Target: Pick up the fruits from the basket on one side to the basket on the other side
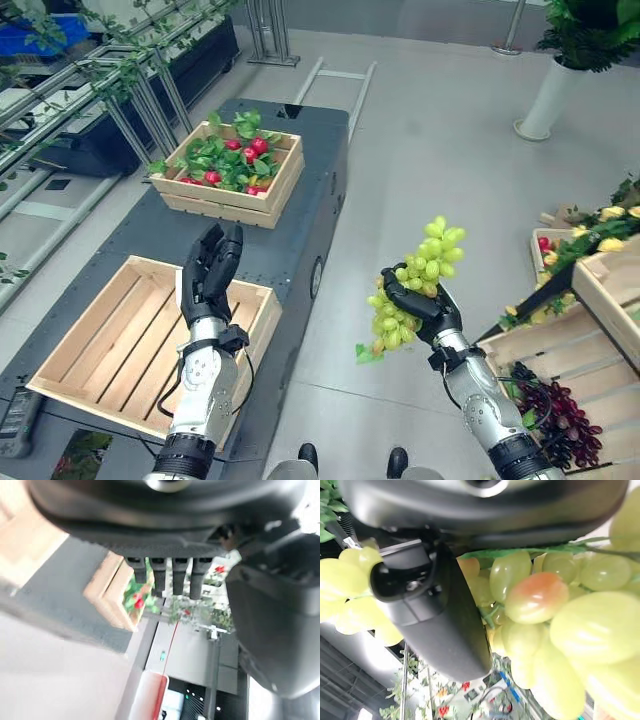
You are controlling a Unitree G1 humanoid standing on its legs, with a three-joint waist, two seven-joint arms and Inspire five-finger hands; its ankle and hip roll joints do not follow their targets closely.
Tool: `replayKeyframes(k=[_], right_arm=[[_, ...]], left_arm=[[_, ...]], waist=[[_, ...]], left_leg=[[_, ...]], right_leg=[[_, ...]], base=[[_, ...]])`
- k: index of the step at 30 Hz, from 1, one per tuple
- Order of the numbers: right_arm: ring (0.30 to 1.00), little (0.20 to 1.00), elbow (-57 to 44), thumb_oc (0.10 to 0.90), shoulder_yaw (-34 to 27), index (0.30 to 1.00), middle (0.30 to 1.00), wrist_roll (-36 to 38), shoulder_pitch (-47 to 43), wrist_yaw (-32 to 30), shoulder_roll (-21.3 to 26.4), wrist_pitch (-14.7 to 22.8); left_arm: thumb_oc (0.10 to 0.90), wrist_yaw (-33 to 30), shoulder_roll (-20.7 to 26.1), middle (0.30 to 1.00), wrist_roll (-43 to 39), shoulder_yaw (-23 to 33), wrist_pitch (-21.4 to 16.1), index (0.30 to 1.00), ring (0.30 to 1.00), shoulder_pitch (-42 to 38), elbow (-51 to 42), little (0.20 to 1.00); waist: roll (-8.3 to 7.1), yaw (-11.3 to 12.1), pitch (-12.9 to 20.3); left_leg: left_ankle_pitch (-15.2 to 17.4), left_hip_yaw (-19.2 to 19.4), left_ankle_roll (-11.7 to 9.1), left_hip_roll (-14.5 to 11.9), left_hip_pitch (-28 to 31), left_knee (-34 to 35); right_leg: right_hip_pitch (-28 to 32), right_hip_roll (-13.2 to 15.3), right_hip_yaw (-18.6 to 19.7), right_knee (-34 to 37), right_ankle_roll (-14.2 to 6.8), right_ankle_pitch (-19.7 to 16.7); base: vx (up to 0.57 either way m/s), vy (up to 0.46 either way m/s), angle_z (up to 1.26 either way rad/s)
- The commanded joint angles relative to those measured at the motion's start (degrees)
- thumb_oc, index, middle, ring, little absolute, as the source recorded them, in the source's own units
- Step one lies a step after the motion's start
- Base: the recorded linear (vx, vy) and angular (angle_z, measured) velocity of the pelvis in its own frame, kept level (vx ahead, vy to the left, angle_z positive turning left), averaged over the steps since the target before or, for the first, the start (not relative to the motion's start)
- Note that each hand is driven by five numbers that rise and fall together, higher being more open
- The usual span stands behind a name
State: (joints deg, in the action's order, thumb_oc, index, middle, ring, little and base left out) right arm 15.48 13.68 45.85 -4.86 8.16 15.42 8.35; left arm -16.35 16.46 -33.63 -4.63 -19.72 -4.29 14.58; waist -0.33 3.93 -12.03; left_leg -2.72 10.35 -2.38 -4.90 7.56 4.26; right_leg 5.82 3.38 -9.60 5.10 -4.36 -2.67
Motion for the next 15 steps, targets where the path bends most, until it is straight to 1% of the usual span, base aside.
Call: replayKeyframes(k=[1,4,6,7,9,11,12,13,14,15], right_arm=[[0.3,0.3,-7.7,0.4,-4.7,0.3,0.3,2.7,-3.1,2.4,-1.1,6.0],[0.3,0.3,-8.0,0.4,-5.2,0.3,0.3,2.5,-1.5,4.4,-1.1,5.2],[0.3,0.3,-8.2,0.4,-4.9,0.3,0.3,1.7,-0.9,4.8,-1.0,4.2],[0.3,0.3,-8.5,0.4,-4.8,0.3,0.3,1.0,-0.7,5.1,-0.4,2.9],[0.3,0.3,-7.8,0.4,-4.7,0.3,0.3,0.6,-1.0,5.8,0.9,1.6],[0.3,0.3,-7.3,0.4,-4.6,0.3,0.3,1.2,-1.8,6.7,1.8,0.8],[0.3,0.3,-6.8,0.4,-4.4,0.3,0.3,1.2,-2.4,7.3,2.0,0.3],[0.3,0.3,-6.3,0.4,-3.8,0.3,0.3,0.9,-3.5,7.3,2.0,-0.6],[0.3,0.3,-5.4,0.4,-2.5,0.3,0.3,0.0,-5.3,7.3,1.8,-1.2],[0.3,0.3,-5.2,0.4,-2.1,0.3,0.3,-0.6,-5.6,7.4,1.5,-1.5]], left_arm=[[0.8,1.9,1.1,0.9,0.8,-1.4,-6.5,0.9,0.9,-1.8,-4.9,0.9],[0.8,3.5,1.3,0.9,0.9,-0.9,-6.2,0.9,0.9,0.2,-4.9,0.9],[0.8,3.8,1.2,0.9,0.6,-0.8,-6.1,0.9,0.9,0.6,-4.6,0.9],[0.8,4.4,1.3,0.9,0.2,-0.7,-5.9,0.9,0.9,0.8,-4.7,0.9],[0.8,5.5,1.4,0.9,-0.1,-0.1,-6.0,0.9,0.9,1.5,-5.5,0.9],[0.8,6.6,1.4,0.9,0.2,0.6,-6.4,0.9,0.9,2.6,-6.6,0.9],[0.8,6.9,1.4,0.9,0.3,1.1,-6.6,0.9,0.9,3.3,-7.0,0.9],[0.8,6.6,1.5,0.9,0.3,1.3,-6.7,0.9,0.9,3.5,-7.2,0.9],[0.8,5.8,2.0,0.9,0.4,1.1,-6.9,0.9,0.9,2.9,-6.8,0.9],[0.8,5.3,2.3,0.9,0.5,0.9,-6.6,0.9,0.9,2.5,-6.7,0.9]], waist=[[-1.29,-2.5,6.0],[-1.28,-3.0,6.5],[-1.41,-3.4,6.5],[-1.71,-3.4,6.4],[-2.86,-3.1,5.8],[-3.9,-2.4,5.1],[-3.84,-2.1,4.8],[-3.24,-1.8,4.7],[-2.13,-1.5,4.3],[-1.59,-1.6,4.3]], left_leg=[[0.7,-3.3,-0.3,2.3,-4.3,0.0],[1.0,-2.8,-0.5,2.0,-3.3,-0.2],[1.6,-2.8,-0.6,2.5,-3.4,-1.6],[2.4,-3.3,-0.8,3.1,-4.1,-4.3],[5.5,-5.1,-1.1,4.9,-6.4,-12.3],[7.0,-8.9,-0.9,6.6,-8.8,-20.6],[7.9,-10.7,-0.5,6.9,-8.9,-20.9],[7.6,-13.5,-0.1,6.5,-8.0,-16.8],[6.6,-16.4,0.9,6.6,-5.1,-10.1],[5.8,-17.1,1.2,6.6,-4.3,-7.3]], right_leg=[[2.8,0.9,0.4,-0.2,0.4,1.8],[2.5,0.2,0.5,-0.1,1.1,1.8],[2.4,0.0,1.3,-0.1,1.3,1.6],[2.3,0.2,1.7,-0.1,1.4,1.2],[2.0,1.2,2.6,-0.1,1.6,0.2],[1.4,2.2,4.5,-0.1,1.6,-1.0],[1.2,2.3,5.6,-0.5,1.4,-1.2],[1.0,1.8,6.8,-1.2,1.3,-1.1],[0.6,0.9,8.5,-2.8,1.2,0.1],[0.2,0.6,8.7,-3.8,1.1,0.7]], base=[[-0.03,-0.124,-0.16],[-0.04,-0.111,-0.02],[-0.06,-0.063,-0.05],[-0.09,-0.031,-0.07],[-0.13,0.004,-0.08],[-0.14,0.065,-0.21],[-0.1,0.144,-0.55],[-0.08,0.236,-0.67],[-0.07,0.226,-0.52],[-0.09,0.232,-0.64]])
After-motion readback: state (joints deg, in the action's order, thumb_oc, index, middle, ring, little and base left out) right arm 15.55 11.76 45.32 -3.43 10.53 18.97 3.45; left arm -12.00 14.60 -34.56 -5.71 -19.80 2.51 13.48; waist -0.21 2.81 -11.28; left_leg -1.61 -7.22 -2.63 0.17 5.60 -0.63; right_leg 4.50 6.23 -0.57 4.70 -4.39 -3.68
